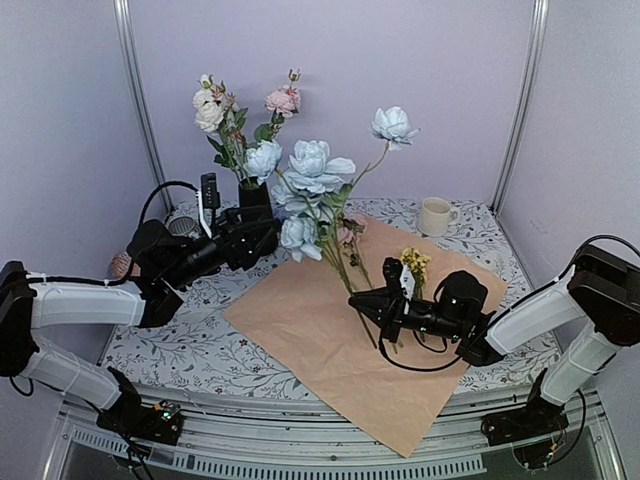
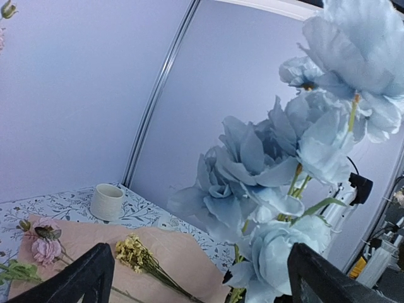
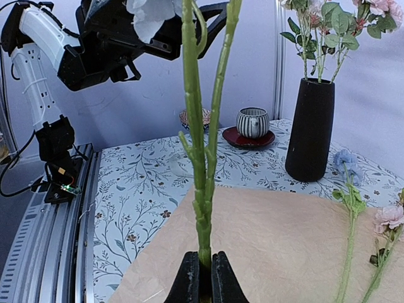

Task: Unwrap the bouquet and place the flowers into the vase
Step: Pass from the right arm to the left

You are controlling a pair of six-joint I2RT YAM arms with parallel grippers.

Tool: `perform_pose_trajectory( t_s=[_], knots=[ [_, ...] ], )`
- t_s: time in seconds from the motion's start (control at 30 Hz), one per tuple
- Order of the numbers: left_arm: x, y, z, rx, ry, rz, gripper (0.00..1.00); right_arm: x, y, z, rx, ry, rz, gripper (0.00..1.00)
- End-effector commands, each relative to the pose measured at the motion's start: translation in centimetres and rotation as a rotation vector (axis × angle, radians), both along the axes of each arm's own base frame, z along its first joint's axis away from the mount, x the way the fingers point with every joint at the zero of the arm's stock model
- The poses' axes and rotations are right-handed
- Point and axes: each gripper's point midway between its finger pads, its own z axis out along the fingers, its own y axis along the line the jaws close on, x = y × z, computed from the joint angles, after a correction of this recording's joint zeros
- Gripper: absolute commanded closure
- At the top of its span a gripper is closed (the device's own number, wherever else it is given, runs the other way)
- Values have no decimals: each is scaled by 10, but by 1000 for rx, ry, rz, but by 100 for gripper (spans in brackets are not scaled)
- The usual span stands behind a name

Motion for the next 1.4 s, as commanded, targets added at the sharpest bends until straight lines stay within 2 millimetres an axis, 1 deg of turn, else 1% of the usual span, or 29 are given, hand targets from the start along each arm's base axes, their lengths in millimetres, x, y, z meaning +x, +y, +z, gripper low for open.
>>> perform_pose_trajectory(
  t_s=[0.0, 0.1, 0.23, 0.33, 0.37, 0.43, 0.53, 0.6, 0.7, 0.8, 0.97, 1.1, 1.13, 1.23, 1.3, 1.37],
  knots=[
    [-2, -7, 10, -25, -22, -24, 2, -4, 8, 8, 24, -36, 37, 98],
    [0, -8, 10, -28, -21, -24, 3, -6, 10, 6, 20, -35, 50, 98],
    [3, -17, 8, -24, -13, -53, 12, -8, 11, 6, 19, -38, 58, 98],
    [2, -23, 7, -30, -11, -89, 21, -9, 13, 6, 18, -39, 62, 98],
    [1, -25, 8, -33, -13, -102, 22, -8, 12, 6, 17, -37, 60, 98],
    [-2, -27, 5, -39, -18, -120, 21, -5, 11, 9, 28, -30, 40, 98],
    [-8, -20, 2, -66, -29, -114, 14, 1, 6, 17, 69, 2, -8, 98],
    [-11, -14, -1, -81, -31, -100, 11, 4, -1, 22, 96, 12, -48, 98],
    [-16, -9, -13, -75, -13, -96, 11, 8, -10, 29, 132, 15, -98, 98],
    [-23, -11, -26, -61, 4, -115, 12, 13, -16, 32, 160, 37, -137, 98],
    [-38, -28, -44, -39, -5, -173, 13, 12, -14, 32, 168, 46, -123, 98],
    [-42, -47, -45, -40, -19, -209, 14, 11, -13, 32, 172, 50, -113, 98],
    [-42, -52, -45, -38, -23, -222, 17, 10, -12, 30, 167, 49, -107, 98],
    [-41, -69, -43, -29, -29, -268, 34, 9, -9, 28, 158, 51, -90, 98],
    [-40, -77, -42, -29, -39, -280, 39, 8, -7, 27, 155, 53, -81, 98],
    [-38, -83, -41, -31, -46, -277, 40, 7, -6, 26, 155, 55, -71, 98]
  ],
)
